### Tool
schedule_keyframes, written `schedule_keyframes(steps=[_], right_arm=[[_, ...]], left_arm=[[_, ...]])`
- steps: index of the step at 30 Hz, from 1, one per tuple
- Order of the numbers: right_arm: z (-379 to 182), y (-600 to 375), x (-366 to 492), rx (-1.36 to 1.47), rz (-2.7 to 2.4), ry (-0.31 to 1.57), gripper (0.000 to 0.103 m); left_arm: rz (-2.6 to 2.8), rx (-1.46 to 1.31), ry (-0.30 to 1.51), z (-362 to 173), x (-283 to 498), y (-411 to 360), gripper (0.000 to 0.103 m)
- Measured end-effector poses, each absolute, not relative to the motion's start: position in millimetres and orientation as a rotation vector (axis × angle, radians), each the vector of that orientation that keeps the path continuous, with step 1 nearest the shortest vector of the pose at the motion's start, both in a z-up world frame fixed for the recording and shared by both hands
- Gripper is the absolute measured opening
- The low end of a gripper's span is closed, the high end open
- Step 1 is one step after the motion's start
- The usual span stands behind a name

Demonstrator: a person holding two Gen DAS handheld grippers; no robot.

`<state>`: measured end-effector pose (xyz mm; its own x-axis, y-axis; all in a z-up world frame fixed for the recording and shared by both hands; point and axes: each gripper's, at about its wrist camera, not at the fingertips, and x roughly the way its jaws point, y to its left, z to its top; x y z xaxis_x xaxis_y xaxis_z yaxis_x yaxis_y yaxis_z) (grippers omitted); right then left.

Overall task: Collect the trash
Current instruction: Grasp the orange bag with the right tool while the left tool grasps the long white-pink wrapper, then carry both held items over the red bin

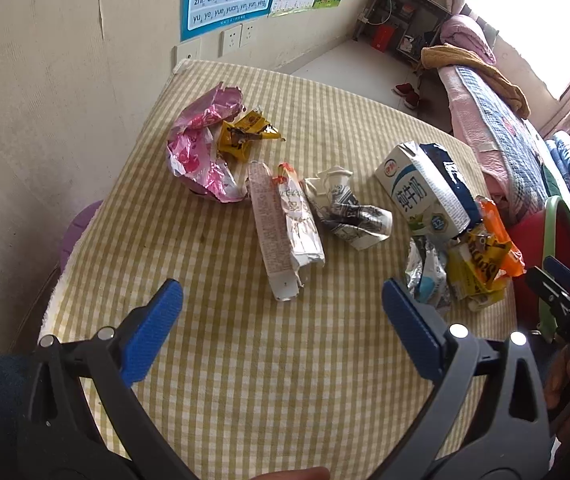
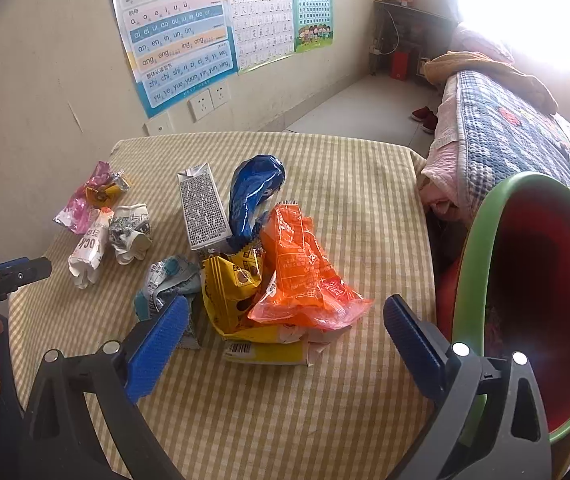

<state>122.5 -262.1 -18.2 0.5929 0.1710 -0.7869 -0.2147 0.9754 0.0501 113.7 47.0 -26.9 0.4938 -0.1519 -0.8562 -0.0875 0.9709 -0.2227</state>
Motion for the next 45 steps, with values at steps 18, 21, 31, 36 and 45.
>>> schedule_keyframes(steps=[18, 21, 31, 36, 45], right_arm=[[-48.1, -265.3, 152.3, -0.090, 0.237, 1.013, 0.058], [-49.4, -266.0, 156.4, -0.080, 0.255, 1.016, 0.049], [-40.1, -270.9, 161.4, -0.036, 0.254, 0.988, 0.036], [-34.8, -275.2, 160.1, -0.012, 0.267, 0.993, 0.035], [-23.4, -279.1, 146.6, -0.033, 0.273, 0.954, 0.031]], left_arm=[[-0.054, -0.234, 1.135, -54.2, 146.2, 32.3, 0.097], [-0.061, -0.236, 1.143, -58.2, 152.4, 31.9, 0.095], [-0.043, -0.311, 1.190, -70.5, 165.2, 44.0, 0.039], [-0.066, -0.302, 1.197, -70.5, 163.7, 42.2, 0.033], [-0.079, -0.247, 1.154, -51.1, 141.1, 30.9, 0.027]])
